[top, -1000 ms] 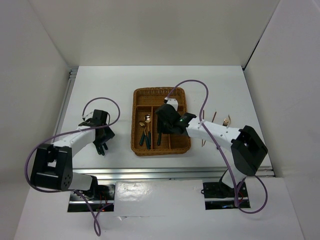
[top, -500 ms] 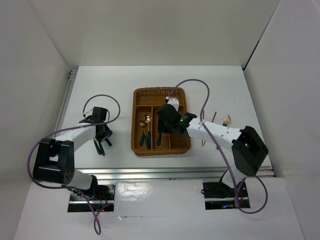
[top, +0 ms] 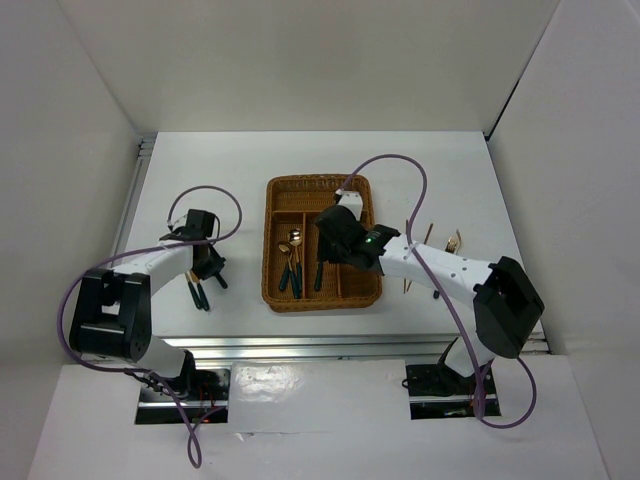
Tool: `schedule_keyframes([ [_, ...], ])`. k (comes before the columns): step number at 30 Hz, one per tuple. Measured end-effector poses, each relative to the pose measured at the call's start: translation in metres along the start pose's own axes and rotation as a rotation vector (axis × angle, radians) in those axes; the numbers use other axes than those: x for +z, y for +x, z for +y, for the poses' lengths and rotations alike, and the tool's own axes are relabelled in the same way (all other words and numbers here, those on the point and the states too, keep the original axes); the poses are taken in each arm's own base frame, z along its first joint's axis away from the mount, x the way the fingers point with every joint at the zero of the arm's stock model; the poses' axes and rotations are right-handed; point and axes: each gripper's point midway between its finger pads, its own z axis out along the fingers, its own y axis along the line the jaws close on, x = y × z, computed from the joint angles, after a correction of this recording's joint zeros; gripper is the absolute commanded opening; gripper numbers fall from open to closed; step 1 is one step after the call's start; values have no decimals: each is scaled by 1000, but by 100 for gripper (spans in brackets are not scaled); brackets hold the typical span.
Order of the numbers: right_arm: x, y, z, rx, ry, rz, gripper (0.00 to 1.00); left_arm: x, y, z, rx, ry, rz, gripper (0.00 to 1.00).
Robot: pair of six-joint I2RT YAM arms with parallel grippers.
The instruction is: Sort the eating utensils into containers
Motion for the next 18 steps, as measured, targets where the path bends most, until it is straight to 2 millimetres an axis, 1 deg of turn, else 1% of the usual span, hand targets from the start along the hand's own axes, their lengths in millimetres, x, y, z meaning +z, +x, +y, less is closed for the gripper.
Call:
schedule_keyframes([
  [1,0,-1,-1,2,4,-3,58,0,0,0,0,0,1,26],
  [4,0,-2,-4,12,12,-7,59,-3,3,0,10,-7,11,26],
  [6,0,-3,-10,22,22,-10,59,-7,10,0,38,-18,25,26],
  [8,0,-5,-23,44,43,-9,59,-15,20,-1,81,-27,47,26],
  [10,2,-9,-35,67,66,-10,59,-28,24,-6,112,-20,48,26],
  [12,4,-12,-49,91,91,-12,59,-44,23,-16,140,6,28,26],
  [13,4,-13,-55,103,101,-14,59,-53,19,-23,149,25,13,26],
  [15,1,-18,-70,131,122,-25,60,-73,13,-37,169,72,-25,30],
  [18,-8,-26,-90,174,143,-54,61,-105,6,-60,201,148,-81,33],
])
